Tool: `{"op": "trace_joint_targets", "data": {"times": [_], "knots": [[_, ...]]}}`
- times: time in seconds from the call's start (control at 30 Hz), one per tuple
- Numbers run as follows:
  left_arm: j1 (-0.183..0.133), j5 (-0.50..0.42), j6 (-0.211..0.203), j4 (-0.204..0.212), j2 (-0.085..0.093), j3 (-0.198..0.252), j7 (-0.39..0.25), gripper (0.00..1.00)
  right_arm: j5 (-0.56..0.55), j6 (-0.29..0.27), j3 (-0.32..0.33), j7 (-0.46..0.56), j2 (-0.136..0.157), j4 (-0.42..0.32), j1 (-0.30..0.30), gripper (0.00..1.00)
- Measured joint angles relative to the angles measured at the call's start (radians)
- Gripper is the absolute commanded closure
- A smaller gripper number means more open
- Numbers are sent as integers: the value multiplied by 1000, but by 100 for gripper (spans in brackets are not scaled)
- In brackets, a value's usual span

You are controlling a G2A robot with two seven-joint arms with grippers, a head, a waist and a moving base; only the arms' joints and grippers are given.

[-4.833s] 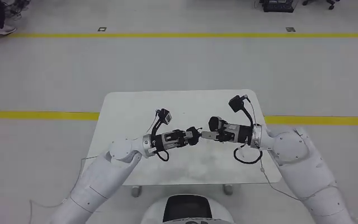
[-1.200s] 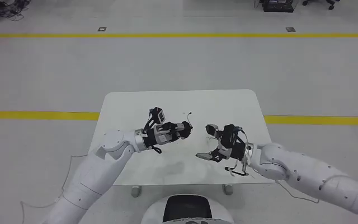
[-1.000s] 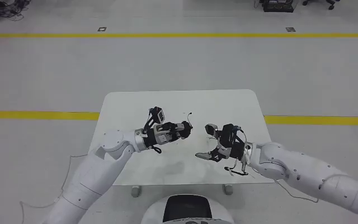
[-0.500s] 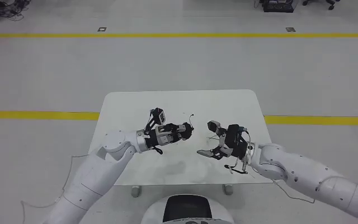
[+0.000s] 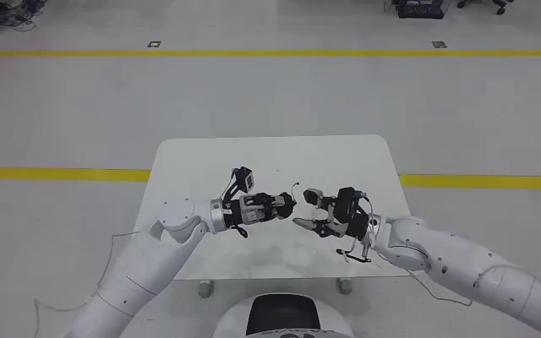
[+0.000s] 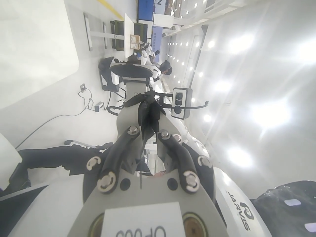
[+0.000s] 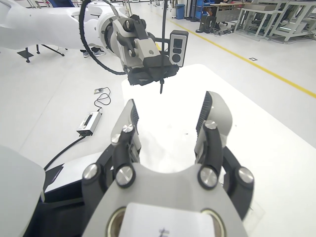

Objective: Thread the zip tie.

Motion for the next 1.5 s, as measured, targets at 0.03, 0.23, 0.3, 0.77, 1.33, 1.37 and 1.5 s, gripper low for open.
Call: {"op": "trace_joint_targets", "data": {"times": [0.03, 0.23, 0.3, 0.77, 1.33, 1.37, 1.5], "knots": [[-1, 1, 0, 0, 0, 1, -2, 100, 0, 0, -2, -4, -1, 0, 0, 61], [-8, 4, 2, 3, 0, 12, -14, 100, 0, 0, -20, -27, -1, -1, 7, 67], [-10, 4, 1, 5, 0, 15, -18, 100, 4, 0, -28, -33, -1, -1, 12, 69], [-17, 1, -13, 11, 1, 25, -22, 100, 25, 0, -93, -58, 1, 6, 64, 92], [-22, 1, -9, 14, 4, 31, -21, 100, 19, 0, -94, -53, 1, -1, 65, 100], [-22, 1, -9, 14, 4, 32, -21, 100, 20, 0, -94, -52, 1, 0, 65, 100], [-22, 1, -9, 14, 5, 33, -21, 100, 24, 0, -94, -49, 1, 1, 65, 100]]}}
